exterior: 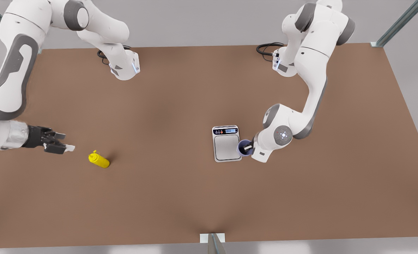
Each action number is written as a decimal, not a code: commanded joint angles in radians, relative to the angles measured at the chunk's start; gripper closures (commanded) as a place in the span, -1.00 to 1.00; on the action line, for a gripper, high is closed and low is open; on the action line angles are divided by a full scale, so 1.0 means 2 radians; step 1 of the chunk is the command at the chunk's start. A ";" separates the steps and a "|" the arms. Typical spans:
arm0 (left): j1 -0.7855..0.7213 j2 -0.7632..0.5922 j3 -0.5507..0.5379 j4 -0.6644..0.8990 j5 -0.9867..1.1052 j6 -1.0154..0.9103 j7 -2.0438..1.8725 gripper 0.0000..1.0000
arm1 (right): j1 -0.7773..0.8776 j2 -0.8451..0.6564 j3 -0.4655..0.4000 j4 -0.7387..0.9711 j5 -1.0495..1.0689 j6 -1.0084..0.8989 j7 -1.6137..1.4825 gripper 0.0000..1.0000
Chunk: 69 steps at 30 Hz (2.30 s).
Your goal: Move cup to the weight, pick up sauce bottle, pour sauce
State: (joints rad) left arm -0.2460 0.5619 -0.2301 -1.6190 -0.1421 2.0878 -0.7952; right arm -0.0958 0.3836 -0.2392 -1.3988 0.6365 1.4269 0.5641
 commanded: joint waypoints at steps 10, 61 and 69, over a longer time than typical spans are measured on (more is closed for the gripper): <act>-0.029 0.024 0.002 0.006 -0.058 0.001 -0.001 0.57 | -0.137 0.262 -0.034 0.017 0.303 -0.106 0.063 -1.00; 0.002 -0.154 0.132 0.130 0.068 -0.348 0.336 -1.00 | 0.049 0.182 0.010 -0.017 0.259 0.017 0.139 0.57; 0.002 -0.157 0.117 0.158 0.083 -0.335 0.336 -1.00 | 0.137 0.144 0.016 -0.025 0.246 0.113 0.231 0.57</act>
State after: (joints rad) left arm -0.2420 0.2470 0.0017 -1.3039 0.0183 1.4173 -0.1216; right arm 0.1836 0.6716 -0.2081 -1.4454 1.1080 1.6346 1.0346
